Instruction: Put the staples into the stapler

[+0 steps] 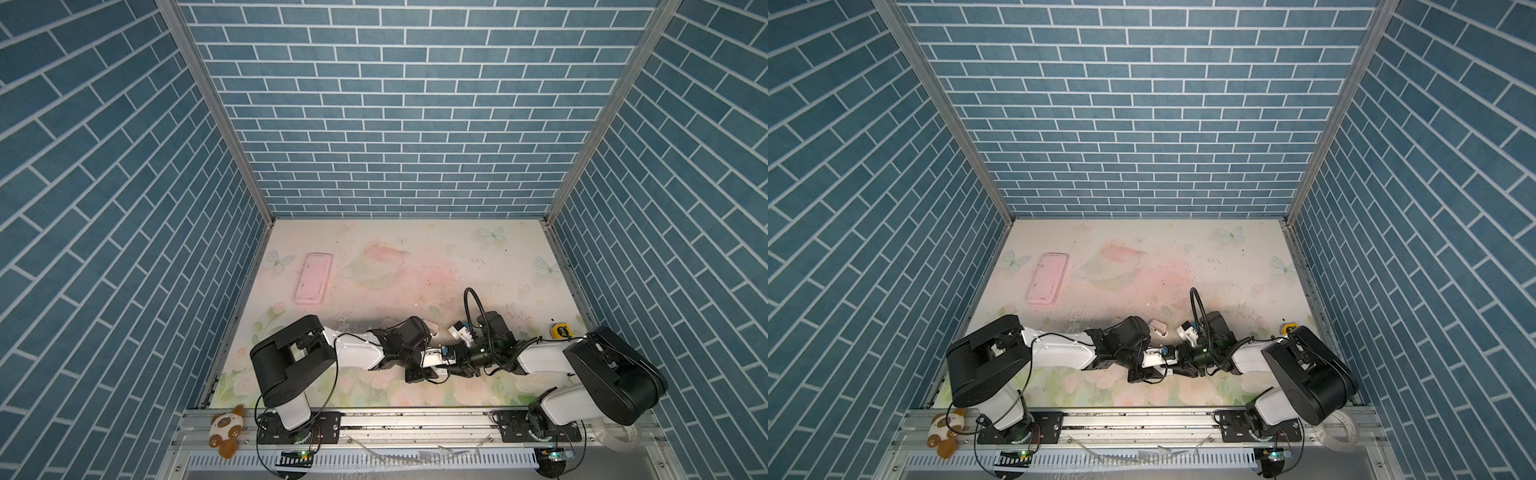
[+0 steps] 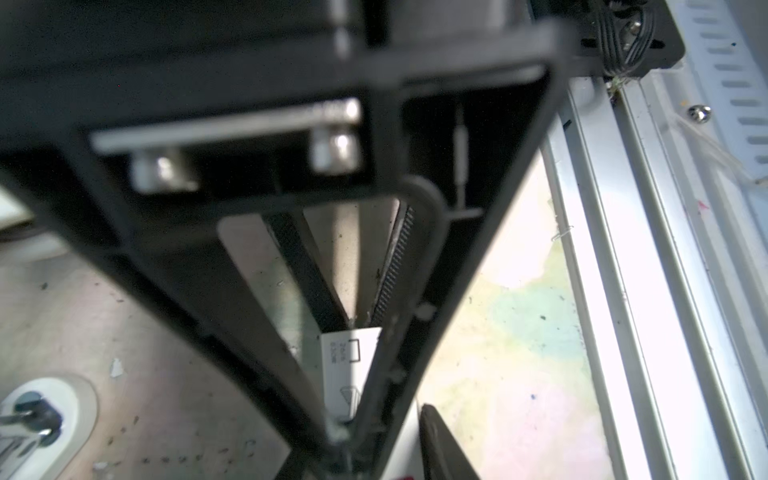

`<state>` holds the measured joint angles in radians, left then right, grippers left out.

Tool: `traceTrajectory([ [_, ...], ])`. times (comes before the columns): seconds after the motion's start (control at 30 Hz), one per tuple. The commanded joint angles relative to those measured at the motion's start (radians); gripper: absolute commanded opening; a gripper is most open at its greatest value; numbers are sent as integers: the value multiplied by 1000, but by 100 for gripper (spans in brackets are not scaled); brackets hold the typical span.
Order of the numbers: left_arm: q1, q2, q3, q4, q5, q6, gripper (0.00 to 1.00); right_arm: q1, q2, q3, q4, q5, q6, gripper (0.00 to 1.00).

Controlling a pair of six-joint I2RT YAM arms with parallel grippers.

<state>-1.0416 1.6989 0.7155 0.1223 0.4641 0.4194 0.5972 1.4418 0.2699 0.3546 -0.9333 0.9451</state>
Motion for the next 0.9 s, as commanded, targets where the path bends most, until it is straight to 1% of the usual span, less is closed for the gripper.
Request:
traceTrajectory([
  [0.0, -12, 20, -34, -170, -9, -2, 42, 6, -40, -5, -77, 69, -17, 43],
  [0.13, -12, -3, -28, -189, -15, 12, 45, 6, -65, -9, -106, 84, -31, 43],
  [0.37, -12, -60, -37, -226, -43, 55, 47, 4, -68, -19, -96, 96, -40, 45],
  [0.53, -12, -54, -47, -227, -49, 53, 47, 4, -60, -26, -85, 100, -43, 45],
  [0.7, -12, -36, -50, -209, -53, 39, 45, 3, -60, -30, -86, 102, -46, 45],
  [0.87, -12, -31, -45, -212, -86, 38, 41, 4, -60, -32, -85, 107, -49, 45],
])
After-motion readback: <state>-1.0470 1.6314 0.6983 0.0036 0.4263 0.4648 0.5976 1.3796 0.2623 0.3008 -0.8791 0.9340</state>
